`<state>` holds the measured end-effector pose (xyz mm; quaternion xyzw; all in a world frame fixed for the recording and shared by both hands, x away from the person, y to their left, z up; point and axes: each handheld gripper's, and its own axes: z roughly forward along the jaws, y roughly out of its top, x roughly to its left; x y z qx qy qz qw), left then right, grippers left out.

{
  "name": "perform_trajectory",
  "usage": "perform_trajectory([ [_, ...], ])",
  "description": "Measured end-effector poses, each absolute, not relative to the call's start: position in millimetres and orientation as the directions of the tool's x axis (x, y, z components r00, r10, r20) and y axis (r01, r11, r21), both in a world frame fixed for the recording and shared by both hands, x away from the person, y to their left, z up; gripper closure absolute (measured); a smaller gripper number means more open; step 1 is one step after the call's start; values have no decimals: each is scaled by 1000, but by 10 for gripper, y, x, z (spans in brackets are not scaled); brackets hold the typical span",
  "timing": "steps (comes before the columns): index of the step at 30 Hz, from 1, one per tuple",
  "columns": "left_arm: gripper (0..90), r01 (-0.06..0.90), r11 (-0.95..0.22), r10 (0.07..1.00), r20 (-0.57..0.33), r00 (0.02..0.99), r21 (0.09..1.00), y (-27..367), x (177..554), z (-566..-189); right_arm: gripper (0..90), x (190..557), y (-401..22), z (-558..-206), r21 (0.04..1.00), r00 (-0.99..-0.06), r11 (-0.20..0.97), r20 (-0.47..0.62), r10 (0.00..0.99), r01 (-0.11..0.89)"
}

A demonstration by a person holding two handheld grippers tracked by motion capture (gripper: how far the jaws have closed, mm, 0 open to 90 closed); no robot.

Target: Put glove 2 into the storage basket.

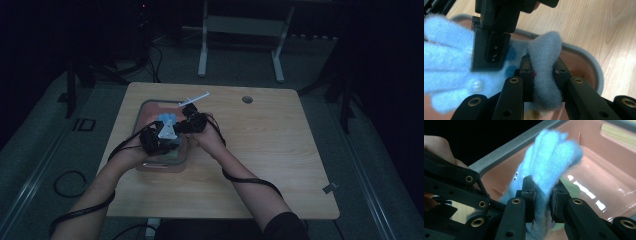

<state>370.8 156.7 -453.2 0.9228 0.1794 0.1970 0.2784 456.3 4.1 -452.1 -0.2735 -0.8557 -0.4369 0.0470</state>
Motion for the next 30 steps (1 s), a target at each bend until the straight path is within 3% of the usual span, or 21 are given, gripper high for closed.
perform_trajectory([
  [10,749,274,-790,454,224,862,549,1583,3829,-4765,755,4653,166,-4730,667,-832,517,314,458,536],
  [21,738,304,-801,460,204,864,516,1574,3906,-4863,566,4678,124,-4744,648,-828,536,302,473,542],
  [30,613,328,-798,464,168,870,506,1573,3893,-4828,486,4613,-120,-4619,682,-833,502,314,456,532],
])
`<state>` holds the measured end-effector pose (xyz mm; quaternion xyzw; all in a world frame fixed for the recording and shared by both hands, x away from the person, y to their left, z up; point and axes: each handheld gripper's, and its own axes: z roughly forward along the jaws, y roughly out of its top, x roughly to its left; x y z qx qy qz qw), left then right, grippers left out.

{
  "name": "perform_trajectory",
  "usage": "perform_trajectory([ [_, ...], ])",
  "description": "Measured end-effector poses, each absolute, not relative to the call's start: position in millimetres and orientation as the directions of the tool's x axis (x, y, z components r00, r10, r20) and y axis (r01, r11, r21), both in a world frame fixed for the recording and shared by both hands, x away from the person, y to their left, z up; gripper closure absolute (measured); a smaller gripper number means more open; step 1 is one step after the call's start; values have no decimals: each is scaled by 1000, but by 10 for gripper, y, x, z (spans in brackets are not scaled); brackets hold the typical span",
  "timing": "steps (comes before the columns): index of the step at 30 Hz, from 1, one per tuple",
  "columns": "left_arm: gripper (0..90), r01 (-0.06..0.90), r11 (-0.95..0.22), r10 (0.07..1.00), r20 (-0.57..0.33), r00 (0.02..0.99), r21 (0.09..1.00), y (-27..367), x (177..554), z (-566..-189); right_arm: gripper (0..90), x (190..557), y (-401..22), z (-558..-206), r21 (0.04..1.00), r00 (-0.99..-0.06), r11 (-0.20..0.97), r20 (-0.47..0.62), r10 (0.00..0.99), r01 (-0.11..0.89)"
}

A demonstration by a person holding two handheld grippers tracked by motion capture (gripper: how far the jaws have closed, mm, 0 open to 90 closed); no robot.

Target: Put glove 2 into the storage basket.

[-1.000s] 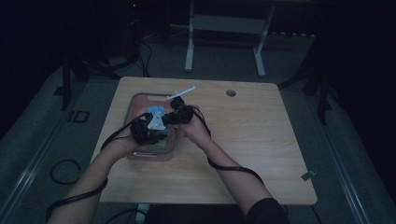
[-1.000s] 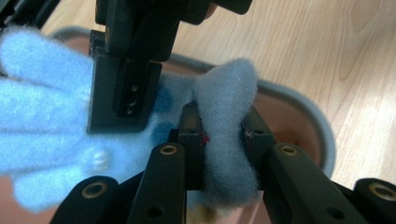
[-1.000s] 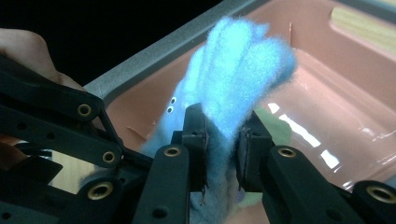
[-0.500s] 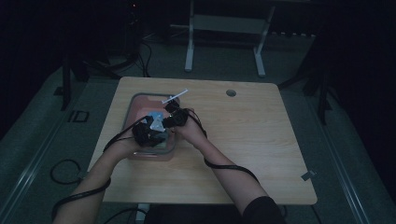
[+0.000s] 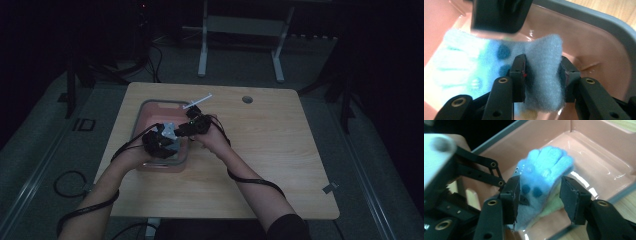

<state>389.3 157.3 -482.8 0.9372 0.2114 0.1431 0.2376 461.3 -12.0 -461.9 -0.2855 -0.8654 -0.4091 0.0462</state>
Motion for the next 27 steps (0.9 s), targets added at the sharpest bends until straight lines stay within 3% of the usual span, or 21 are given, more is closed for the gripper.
perform_trajectory([
  [3,497,343,-775,496,174,851,531,1588,3864,-4810,460,4570,-216,-4570,699,-841,496,303,448,516],
  [8,186,399,-696,576,132,807,597,1656,3842,-4717,387,4505,-323,-4489,723,-857,491,284,431,486],
  [12,55,410,-679,588,116,800,609,1634,3793,-4671,284,4443,-378,-4452,739,-882,505,263,392,445],
  [17,20,395,-638,598,103,795,661,1563,3706,-4616,216,4393,-504,-4462,753,-892,498,270,362,430],
  [27,20,358,-588,594,87,800,726,1343,3567,-4529,183,4345,-711,-4555,751,-911,539,210,354,382],
])
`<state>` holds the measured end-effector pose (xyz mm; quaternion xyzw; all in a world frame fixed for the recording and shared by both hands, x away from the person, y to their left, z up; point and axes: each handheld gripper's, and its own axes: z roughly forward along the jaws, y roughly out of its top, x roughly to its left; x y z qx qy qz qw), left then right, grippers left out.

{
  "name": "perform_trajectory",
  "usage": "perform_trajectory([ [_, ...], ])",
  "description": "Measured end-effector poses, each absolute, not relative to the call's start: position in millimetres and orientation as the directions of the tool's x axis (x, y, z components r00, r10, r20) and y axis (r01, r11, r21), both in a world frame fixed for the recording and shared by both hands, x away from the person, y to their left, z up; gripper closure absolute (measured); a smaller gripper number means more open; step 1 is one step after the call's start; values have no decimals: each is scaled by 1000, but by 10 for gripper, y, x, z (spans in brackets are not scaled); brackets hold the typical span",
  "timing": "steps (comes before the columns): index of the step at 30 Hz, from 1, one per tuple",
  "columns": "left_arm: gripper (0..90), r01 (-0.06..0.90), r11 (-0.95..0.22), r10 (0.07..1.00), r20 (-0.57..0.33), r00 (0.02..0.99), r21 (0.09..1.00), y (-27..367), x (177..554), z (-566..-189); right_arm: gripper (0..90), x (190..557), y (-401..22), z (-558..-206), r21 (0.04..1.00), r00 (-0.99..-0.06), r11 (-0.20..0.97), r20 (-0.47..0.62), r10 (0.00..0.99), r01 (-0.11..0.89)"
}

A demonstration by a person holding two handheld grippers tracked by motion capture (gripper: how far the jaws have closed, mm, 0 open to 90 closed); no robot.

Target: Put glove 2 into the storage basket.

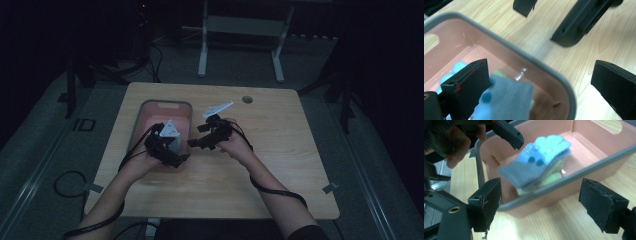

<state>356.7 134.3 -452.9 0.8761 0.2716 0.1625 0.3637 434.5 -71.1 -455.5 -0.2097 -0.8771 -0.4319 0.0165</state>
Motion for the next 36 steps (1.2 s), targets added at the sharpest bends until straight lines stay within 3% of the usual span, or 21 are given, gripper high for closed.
perform_trajectory([
  [22,20,238,-614,419,56,906,753,603,3340,-4661,169,4276,-1305,-4725,746,-889,536,161,430,394],
  [36,20,234,-637,362,18,932,734,322,3297,-4980,159,4207,-1542,-4982,724,-876,548,164,454,420],
])
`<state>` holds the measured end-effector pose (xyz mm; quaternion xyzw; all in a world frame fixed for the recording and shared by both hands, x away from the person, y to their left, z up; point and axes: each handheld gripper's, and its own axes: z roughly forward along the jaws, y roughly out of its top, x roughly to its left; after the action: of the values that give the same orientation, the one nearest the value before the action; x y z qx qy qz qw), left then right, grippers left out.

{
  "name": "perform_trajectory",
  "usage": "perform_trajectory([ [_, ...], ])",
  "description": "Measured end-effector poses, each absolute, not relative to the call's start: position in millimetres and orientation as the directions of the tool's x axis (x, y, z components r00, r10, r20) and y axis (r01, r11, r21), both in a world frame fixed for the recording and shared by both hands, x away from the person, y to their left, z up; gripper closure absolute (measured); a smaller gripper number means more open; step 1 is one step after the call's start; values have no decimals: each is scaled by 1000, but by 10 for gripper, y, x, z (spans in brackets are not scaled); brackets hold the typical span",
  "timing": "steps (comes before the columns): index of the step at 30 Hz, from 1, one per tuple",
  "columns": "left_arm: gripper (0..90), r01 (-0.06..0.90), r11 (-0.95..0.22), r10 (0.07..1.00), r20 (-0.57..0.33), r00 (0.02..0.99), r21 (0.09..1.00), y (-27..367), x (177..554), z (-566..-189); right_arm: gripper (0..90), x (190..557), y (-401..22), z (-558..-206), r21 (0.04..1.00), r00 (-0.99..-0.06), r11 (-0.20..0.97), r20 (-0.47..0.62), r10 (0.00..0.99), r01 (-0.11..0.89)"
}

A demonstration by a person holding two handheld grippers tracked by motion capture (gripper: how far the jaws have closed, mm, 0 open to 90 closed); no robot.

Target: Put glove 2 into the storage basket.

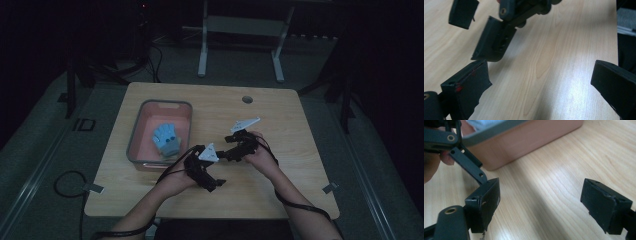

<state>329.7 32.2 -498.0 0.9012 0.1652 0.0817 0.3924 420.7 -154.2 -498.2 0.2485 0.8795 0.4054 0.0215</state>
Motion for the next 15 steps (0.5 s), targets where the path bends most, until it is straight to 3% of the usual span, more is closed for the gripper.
perform_trajectory([
  [15,20,227,-662,344,21,939,714,196,3241,-5285,161,4159,-1750,-5270,732,-856,519,171,487,441],
])
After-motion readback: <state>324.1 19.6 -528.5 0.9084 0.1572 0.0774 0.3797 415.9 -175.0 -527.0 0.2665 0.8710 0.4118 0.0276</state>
